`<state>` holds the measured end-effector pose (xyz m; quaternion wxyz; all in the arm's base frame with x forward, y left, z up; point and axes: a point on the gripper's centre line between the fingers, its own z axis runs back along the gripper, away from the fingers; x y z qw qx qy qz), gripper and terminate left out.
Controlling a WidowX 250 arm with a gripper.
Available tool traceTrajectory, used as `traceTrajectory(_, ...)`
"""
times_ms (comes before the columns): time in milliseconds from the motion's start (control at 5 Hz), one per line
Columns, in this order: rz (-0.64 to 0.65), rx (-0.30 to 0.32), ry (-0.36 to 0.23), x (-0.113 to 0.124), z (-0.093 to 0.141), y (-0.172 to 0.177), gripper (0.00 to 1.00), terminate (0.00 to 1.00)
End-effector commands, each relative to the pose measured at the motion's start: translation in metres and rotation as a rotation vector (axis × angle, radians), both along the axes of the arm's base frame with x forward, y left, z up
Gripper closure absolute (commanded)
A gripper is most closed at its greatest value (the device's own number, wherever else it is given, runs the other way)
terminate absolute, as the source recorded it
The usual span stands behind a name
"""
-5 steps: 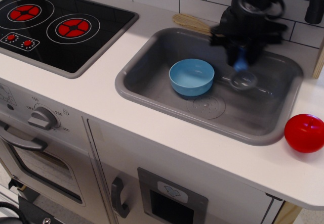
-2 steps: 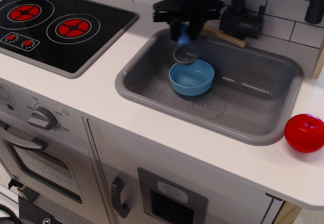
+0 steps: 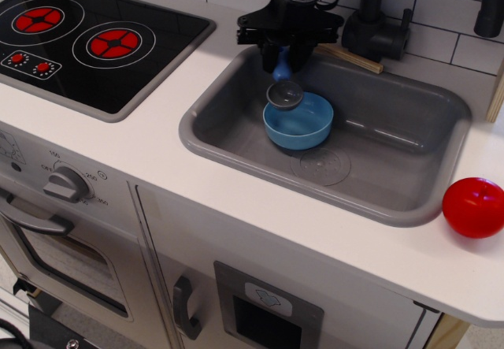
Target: Put spoon in bowl sink
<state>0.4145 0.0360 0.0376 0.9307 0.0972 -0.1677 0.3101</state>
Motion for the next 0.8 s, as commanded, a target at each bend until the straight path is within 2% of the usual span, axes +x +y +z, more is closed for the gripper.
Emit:
traceTrajectory(0, 0.014, 0.016, -0.061, 0.012, 0.017, -0.010, 0.00, 0.00)
traceTrajectory(200, 0.007, -0.003, -0.046, 0.013, 0.020, -0.011, 0.00, 0.00)
traceTrajectory(400, 0.006, -0.013, -0.064, 0.010, 0.028, -0.012, 0.00, 0.00)
traceTrajectory(600, 0.019, -0.033, -0.084, 0.009, 0.046, -0.009, 0.00, 0.00)
